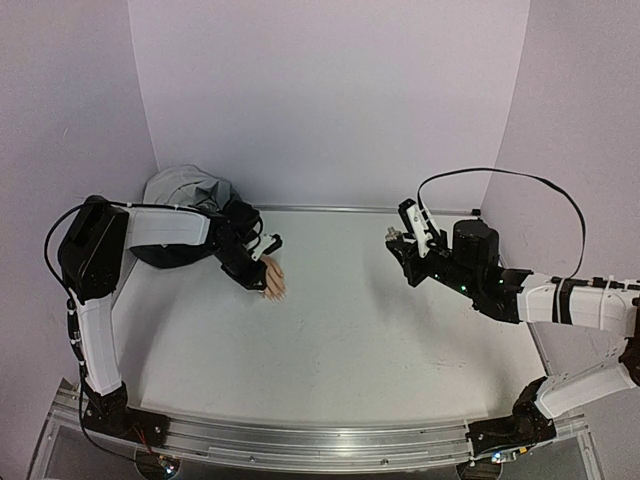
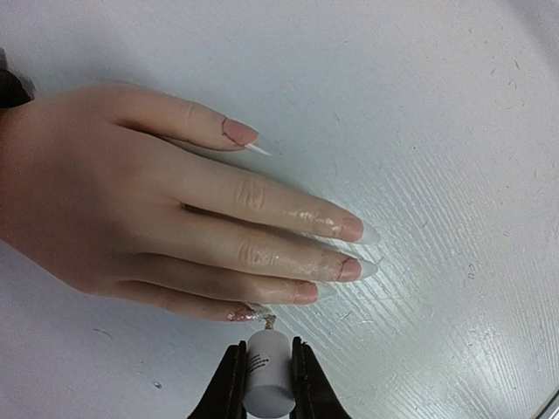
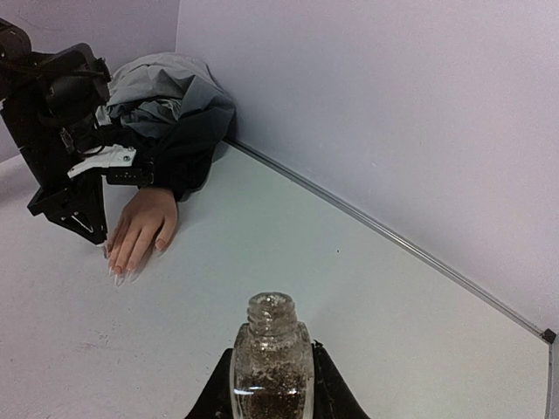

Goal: Paint the nails

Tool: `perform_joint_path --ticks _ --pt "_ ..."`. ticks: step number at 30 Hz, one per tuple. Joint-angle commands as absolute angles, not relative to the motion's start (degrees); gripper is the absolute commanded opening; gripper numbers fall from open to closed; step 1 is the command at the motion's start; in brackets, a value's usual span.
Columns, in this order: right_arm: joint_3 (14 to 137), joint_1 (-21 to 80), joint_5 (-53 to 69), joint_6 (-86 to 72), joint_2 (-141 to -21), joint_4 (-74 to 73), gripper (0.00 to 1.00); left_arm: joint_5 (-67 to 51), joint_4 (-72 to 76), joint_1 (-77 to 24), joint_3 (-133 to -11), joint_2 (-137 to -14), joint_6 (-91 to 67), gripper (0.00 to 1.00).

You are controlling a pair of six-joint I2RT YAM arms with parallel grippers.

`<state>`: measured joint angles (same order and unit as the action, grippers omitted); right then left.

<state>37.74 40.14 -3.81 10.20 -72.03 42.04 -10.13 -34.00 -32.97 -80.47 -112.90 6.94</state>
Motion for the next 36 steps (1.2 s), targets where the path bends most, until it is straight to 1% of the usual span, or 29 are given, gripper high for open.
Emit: perform_joint_path --ticks 1,7,14,21,23,25,27,30,36 --pt "38.2 40.1 -3.3 9.3 -71.6 46.1 0.0 -8.4 -34.8 -33.2 -80.1 -107.8 5.3 0.0" --pt "38.4 40.1 -2.4 8.7 -70.8 45.7 0.0 -9.4 -40.9 -33.2 -77.5 -100.6 1.7 0.0" --pt "40.5 40.1 -0.4 6.9 -70.9 42.9 0.0 -11.7 -43.5 -33.1 -73.8 -85.5 -2.4 0.0" --pt "43.7 40.3 7.6 0.7 -73.2 41.2 0.0 -24.9 -41.8 -33.0 -76.2 -78.5 -6.4 0.0" --pt "44.4 42.1 9.1 -1.5 -74.3 42.2 0.0 -28.2 -38.5 -33.0 -75.7 -76.8 -8.1 0.0" --pt "45.1 45.3 8.0 -1.5 -75.9 43.2 0.0 -32.3 -35.3 -33.0 -75.4 -75.6 -10.0 0.0" --pt "46.2 48.7 6.9 -1.3 -77.4 44.4 0.0 -37.2 -33.6 -33.0 -75.9 -75.6 -11.6 0.0" --pt "46.6 52.2 8.4 -2.3 -79.3 48.7 0.0 -42.8 -31.5 -33.1 -75.7 -75.3 -13.0 0.0" --pt "49.4 57.9 11.9 -2.1 -84.3 52.2 0.0 -46.3 -29.7 -33.2 -73.5 -72.0 -13.5 0.0"
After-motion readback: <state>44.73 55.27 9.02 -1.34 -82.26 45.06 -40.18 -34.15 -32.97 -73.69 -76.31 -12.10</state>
